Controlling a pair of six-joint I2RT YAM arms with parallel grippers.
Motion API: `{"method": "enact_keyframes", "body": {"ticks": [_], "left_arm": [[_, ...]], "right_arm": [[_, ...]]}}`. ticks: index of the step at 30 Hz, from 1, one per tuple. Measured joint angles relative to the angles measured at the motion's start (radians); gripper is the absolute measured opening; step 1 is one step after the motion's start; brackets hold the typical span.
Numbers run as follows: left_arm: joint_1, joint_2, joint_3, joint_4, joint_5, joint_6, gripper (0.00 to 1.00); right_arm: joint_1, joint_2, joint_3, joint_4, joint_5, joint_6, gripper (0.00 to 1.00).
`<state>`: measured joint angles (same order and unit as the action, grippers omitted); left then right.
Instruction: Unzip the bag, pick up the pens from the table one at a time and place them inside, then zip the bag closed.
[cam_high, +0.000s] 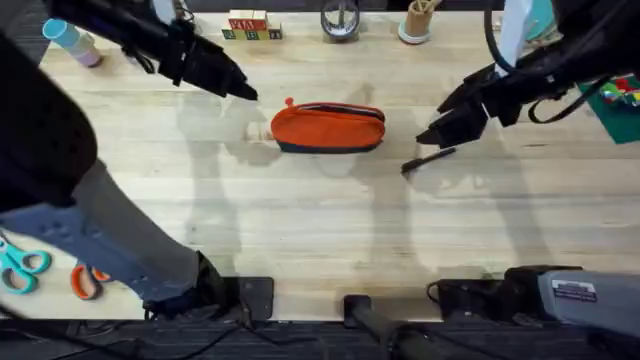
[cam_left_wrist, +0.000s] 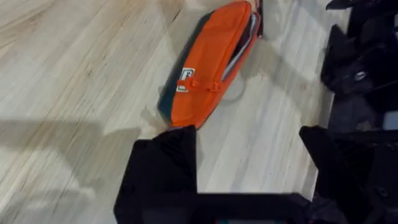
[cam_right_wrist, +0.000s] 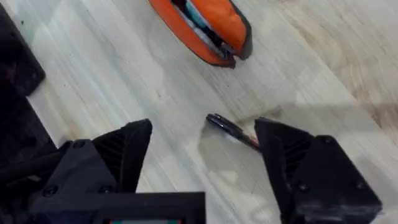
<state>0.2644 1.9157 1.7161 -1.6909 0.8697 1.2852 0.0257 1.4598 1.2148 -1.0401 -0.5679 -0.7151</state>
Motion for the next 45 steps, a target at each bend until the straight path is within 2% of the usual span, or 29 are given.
{"method": "enact_keyframes", "body": {"ticks": [4,8,11,16,20,23,29,34,38,45], "left_arm": [[-0.014,-0.092,0.0,0.0,-0.047,-0.04,0.999],[-0.048,-0.172,0.0,0.017,-0.104,-0.101,0.999],[-0.083,-0.22,0.0,0.045,-0.159,-0.167,0.999],[-0.167,-0.282,0.0,0.065,-0.24,-0.287,0.999],[-0.224,-0.311,-0.001,0.077,-0.256,-0.358,0.999],[-0.253,-0.348,-0.054,0.151,-0.26,-0.417,0.999],[-0.261,-0.455,-0.315,0.332,-0.274,-0.542,0.999],[-0.261,-0.537,-0.472,0.401,-0.315,-0.61,0.999],[-0.261,-0.58,-0.516,0.401,-0.343,-0.631,0.999],[-0.261,-0.589,-0.519,0.406,-0.363,-0.642,0.995]], "right_arm": [[0.0,0.0,0.0,0.0,0.0,0.0,0.996],[0.0,0.0,0.0,0.0,0.0,0.0,0.996],[0.0,0.0,0.0,0.0,0.0,0.0,0.996],[0.0,0.0,0.0,0.0,0.0,0.0,0.996],[0.0,0.0,0.0,0.0,0.0,0.0,0.996],[0.0,0.0,0.0,0.0,0.0,0.0,0.996],[0.0,0.0,0.0,0.0,0.0,0.0,0.996],[0.0,0.0,0.0,0.0,0.0,0.0,0.996],[0.0,0.0,0.0,0.0,0.0,0.0,0.996],[0.0,0.0,0.0,0.0,0.0,0.0,0.996]]}}
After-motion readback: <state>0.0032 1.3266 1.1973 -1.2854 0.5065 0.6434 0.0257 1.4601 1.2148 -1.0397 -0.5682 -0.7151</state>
